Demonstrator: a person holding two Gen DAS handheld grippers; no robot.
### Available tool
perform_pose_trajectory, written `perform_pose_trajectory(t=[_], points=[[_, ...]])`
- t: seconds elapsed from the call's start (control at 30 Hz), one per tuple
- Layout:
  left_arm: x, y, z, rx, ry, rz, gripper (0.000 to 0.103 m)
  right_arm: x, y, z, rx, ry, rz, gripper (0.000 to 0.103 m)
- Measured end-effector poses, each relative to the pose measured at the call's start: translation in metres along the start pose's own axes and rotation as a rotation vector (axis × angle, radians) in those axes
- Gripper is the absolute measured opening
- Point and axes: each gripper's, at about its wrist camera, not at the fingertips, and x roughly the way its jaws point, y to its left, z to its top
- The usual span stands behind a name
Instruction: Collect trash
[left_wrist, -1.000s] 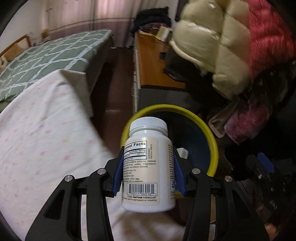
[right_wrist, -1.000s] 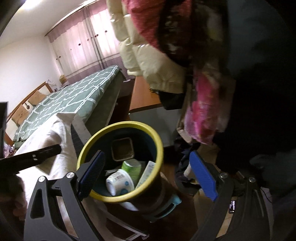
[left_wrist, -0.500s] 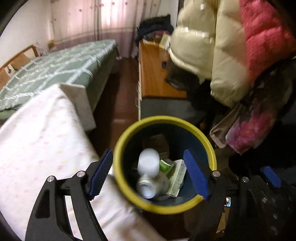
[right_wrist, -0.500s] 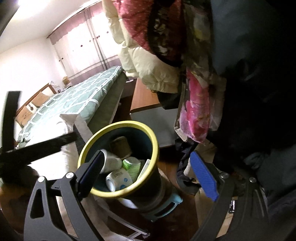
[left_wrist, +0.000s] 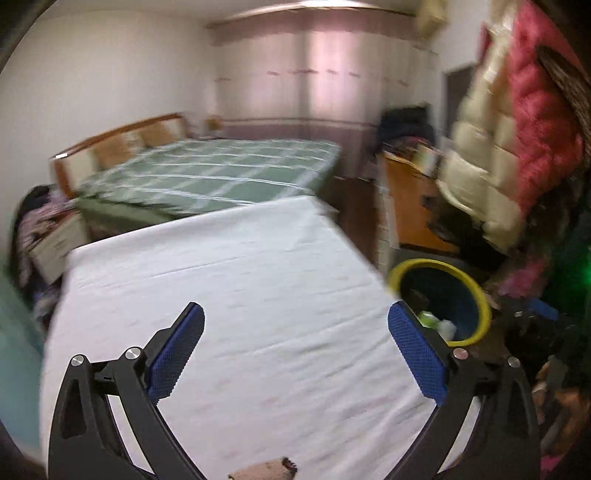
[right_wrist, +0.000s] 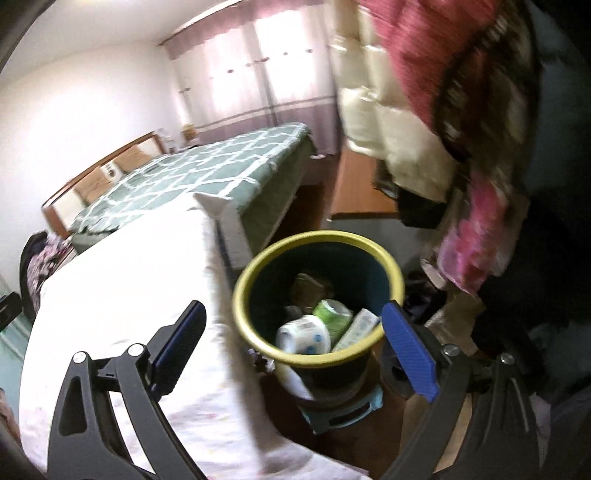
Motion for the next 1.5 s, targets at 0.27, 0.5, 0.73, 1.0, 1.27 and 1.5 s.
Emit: perform_pose_trajectory(t=[0.27,0.5,0.73,1.0,1.27,1.5], points=[[-0.090,0.087,-0.042,-0.148,-0.098,0.134,0.098,-0.033,0.060,-0.001,-0.131,-0.047,0.112,0.093],[-0.142,0.122,-0.074,-0.218,-0.156,0.172,0.098,-0.059,0.094,-0.011,-0.197,-0.082,0.163,0.094],[-0.163,0.138,-0.093,-0.253,-0.163,0.184,0.098,-0.073,0.109,-0.019,-0.226,-0.095,0.182,0.095],[-0.170,0.139,-0.094,-0.257,-0.169,0.191,0.098,-0.073,0.113,-0.020,-0.231,-0.091,0.191,0.095],[-0.158,0.128,-0.086,-0.249,-0.151,0.182,0.098,-0.071,0.110,-0.019,-0.223,-0.089,0.186,0.095],[-0.154,0.130,-0.085,-0.251,-0.149,0.187,0.098,-0.069,0.112,-0.020,-0.225,-0.083,0.187,0.095]])
